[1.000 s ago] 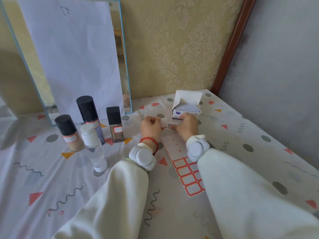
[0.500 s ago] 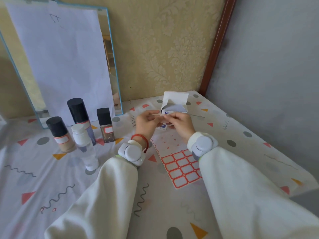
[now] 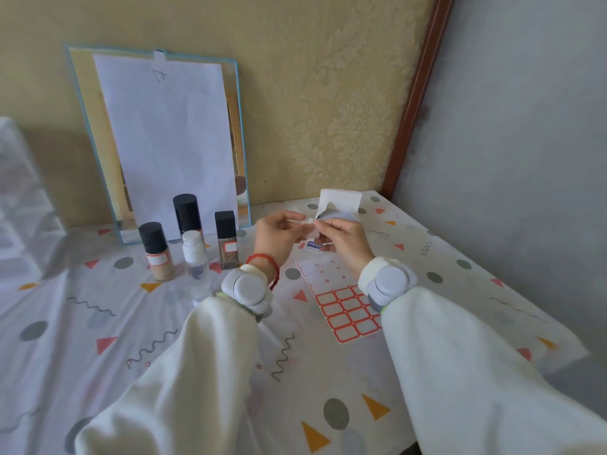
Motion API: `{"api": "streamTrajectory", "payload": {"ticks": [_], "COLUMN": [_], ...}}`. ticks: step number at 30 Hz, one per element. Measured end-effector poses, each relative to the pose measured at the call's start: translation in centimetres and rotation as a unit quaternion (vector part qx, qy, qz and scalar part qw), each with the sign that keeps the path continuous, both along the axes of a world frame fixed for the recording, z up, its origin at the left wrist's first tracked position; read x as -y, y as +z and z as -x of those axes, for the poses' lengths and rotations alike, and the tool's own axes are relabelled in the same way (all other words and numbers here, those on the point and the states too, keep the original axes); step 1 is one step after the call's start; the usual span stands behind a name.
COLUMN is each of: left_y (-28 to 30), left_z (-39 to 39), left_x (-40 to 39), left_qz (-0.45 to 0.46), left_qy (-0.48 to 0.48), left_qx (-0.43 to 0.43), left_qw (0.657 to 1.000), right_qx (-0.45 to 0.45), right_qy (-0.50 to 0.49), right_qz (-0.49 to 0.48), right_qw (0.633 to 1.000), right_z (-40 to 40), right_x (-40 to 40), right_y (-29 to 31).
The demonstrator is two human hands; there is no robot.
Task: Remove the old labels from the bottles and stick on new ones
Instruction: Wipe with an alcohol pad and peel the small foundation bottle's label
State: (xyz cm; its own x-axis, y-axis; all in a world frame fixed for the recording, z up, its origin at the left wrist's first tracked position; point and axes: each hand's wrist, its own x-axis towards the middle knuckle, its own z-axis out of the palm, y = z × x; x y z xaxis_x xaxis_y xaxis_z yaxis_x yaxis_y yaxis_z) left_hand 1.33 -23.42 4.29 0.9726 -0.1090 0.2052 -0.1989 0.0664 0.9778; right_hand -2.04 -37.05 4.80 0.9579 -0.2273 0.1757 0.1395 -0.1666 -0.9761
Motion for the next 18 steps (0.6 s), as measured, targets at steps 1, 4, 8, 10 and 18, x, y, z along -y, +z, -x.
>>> {"api": "streamTrajectory", "payload": {"ticks": [1,4,8,10,18], "left_y": [0.2,0.7,1.1,1.2,1.9], "left_z": [0.4,1.5,2.6,3.5,5.9], "left_x": [-0.4,-1.7,-3.4,-4.5,-8.2], "left_qz": [-0.004,-0.018,-0.035,-0.040,-0.043], "left_qy": [0.002,0.018,0.010,0.006,0.030], "left_qx": [0.005,0.022,0.046,0.053,0.084], "left_qw": [1.000,0.999,0.998,0.998,0.995], "right_qx": [0.002,-0.001,-0.023,-0.025,-0.040], "right_qy": [0.003,0.011,0.026,0.044,0.098], "right_qz": [0.003,-0.018,-0.050,-0.060,-0.170], "right_qw": [1.000,1.000,0.998,0.997,0.980], "right_z": [0.3,1.2,2.1,2.7,4.8], "right_x": [-0.4,-1.7,-3.1,-3.8,-6.8], "right_y": [0.2,1.0,1.6,1.7,2.1]}}
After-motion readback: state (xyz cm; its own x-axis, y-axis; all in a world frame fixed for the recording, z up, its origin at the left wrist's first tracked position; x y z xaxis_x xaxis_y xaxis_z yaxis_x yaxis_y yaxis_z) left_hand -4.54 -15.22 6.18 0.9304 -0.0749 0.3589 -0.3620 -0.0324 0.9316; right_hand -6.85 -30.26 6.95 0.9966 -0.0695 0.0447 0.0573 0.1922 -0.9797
